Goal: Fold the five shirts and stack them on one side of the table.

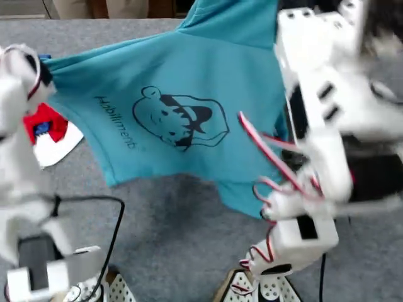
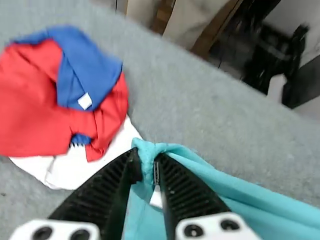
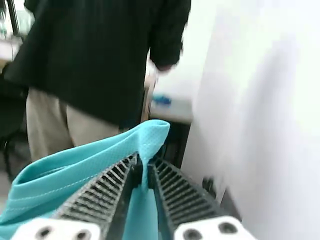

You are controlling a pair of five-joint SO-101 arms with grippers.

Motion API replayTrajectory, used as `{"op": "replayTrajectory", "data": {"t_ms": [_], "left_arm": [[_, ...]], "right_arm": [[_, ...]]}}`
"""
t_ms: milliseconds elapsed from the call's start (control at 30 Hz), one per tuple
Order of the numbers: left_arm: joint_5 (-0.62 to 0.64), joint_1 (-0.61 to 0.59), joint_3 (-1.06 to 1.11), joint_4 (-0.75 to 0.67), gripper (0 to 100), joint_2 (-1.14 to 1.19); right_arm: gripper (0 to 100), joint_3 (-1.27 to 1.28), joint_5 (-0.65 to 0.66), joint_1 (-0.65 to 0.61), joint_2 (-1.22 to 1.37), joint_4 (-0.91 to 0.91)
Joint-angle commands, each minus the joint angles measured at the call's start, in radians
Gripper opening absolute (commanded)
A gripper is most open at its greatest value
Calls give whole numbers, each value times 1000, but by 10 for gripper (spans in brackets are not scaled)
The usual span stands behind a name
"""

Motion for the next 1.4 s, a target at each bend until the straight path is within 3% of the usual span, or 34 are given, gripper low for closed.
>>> {"op": "replayTrajectory", "data": {"t_ms": [0,500,733,833,1067,1267,1367], "left_arm": [[-31,0,51,12,18,-166],[0,-5,296,11,18,-696],[-8,-3,569,-43,18,-714],[-8,-6,735,-195,18,-676],[-2,-9,1066,-732,18,-461],[14,-31,1100,-1181,18,-133],[61,-37,1039,-1292,18,27]], "right_arm": [[4,-24,35,-4,-110,-2],[4,2,66,-4,-298,6],[4,145,61,-7,-209,-6],[4,205,58,-7,-120,-72],[4,297,58,-7,174,-327],[4,302,57,-7,467,-601],[4,302,57,-8,587,-770]]}}
